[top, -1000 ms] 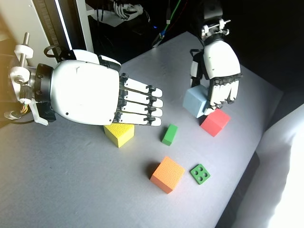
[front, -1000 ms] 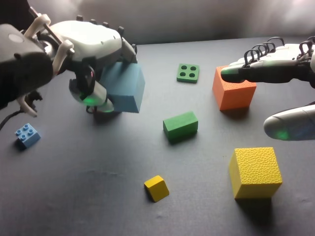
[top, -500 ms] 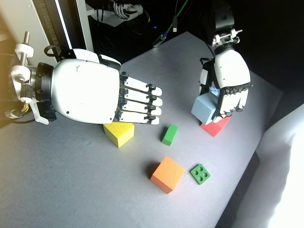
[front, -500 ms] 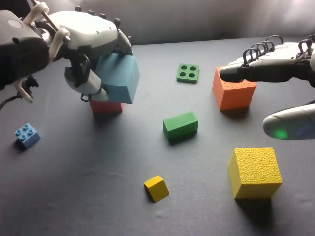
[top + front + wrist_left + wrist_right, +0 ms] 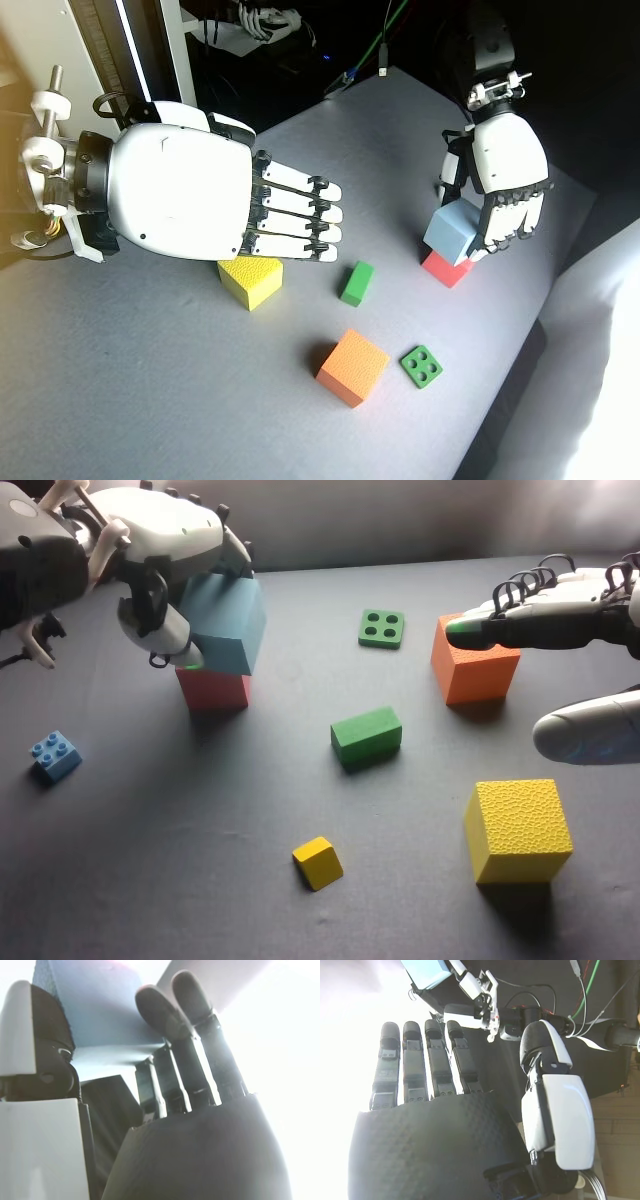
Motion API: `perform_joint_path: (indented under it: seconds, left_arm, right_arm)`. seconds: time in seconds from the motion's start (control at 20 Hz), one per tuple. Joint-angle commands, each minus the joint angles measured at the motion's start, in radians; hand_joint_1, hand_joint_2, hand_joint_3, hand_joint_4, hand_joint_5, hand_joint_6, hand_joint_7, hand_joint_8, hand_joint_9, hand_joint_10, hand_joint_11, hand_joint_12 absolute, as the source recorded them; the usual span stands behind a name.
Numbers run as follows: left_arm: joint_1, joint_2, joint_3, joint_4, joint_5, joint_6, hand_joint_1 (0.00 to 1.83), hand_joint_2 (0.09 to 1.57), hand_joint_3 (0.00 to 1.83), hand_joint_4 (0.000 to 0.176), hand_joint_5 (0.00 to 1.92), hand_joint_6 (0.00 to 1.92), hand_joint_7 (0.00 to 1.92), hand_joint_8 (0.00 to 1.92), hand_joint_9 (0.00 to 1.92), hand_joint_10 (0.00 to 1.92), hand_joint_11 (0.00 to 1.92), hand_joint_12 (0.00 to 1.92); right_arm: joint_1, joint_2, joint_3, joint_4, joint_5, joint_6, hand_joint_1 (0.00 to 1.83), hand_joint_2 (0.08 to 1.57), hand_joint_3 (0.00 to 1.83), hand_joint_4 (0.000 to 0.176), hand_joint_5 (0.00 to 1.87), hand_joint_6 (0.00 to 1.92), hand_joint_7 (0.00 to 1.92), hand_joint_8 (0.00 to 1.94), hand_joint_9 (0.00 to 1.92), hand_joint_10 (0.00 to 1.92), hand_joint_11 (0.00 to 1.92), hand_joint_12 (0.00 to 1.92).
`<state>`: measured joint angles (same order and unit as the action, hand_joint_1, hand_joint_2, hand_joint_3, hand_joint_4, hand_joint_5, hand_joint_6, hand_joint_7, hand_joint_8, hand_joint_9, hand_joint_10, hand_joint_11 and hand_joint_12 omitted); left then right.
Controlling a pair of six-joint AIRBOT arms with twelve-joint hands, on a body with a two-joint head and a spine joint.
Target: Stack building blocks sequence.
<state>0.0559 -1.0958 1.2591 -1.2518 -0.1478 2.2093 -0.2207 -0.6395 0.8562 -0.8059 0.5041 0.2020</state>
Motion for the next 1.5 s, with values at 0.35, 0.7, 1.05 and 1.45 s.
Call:
perform_joint_path:
  seconds: [0.35, 0.7, 1.05, 1.45]
  left_arm:
    - [-0.006, -0.003, 0.065, 0.035, -0.024, 0.004, 1.36, 1.15, 0.0, 0.0, 0.94, 0.87, 0.9, 1.23, 0.77, 1.38, 0.56, 1.28]
    - [0.01, -0.007, 0.075, 0.039, -0.02, -0.015, 1.37, 1.15, 0.0, 0.0, 0.96, 0.83, 0.9, 1.23, 0.78, 1.38, 0.56, 1.3]
    - [0.016, -0.006, 0.064, 0.017, -0.02, -0.016, 0.97, 1.06, 0.0, 0.0, 0.38, 0.04, 0.5, 0.06, 0.46, 0.2, 0.1, 1.04]
    - [0.021, -0.001, 0.044, -0.01, -0.02, -0.015, 0.69, 0.73, 0.0, 0.0, 0.04, 0.0, 0.1, 0.0, 0.11, 0.0, 0.0, 0.34]
  right_arm:
    - [0.017, 0.012, -0.002, 0.042, 0.088, 0.006, 0.17, 1.23, 0.0, 0.0, 0.2, 0.0, 0.18, 0.0, 0.16, 0.0, 0.0, 0.37]
    - [0.017, 0.012, -0.002, 0.042, 0.088, 0.006, 0.17, 1.22, 0.0, 0.0, 0.18, 0.0, 0.16, 0.0, 0.14, 0.0, 0.0, 0.33]
    - [0.018, 0.012, -0.002, 0.042, 0.088, 0.006, 0.25, 1.21, 0.0, 0.0, 0.19, 0.0, 0.17, 0.0, 0.15, 0.0, 0.0, 0.39]
    - [0.019, 0.012, -0.002, 0.042, 0.088, 0.006, 0.35, 1.18, 0.0, 0.0, 0.18, 0.0, 0.15, 0.0, 0.13, 0.0, 0.0, 0.34]
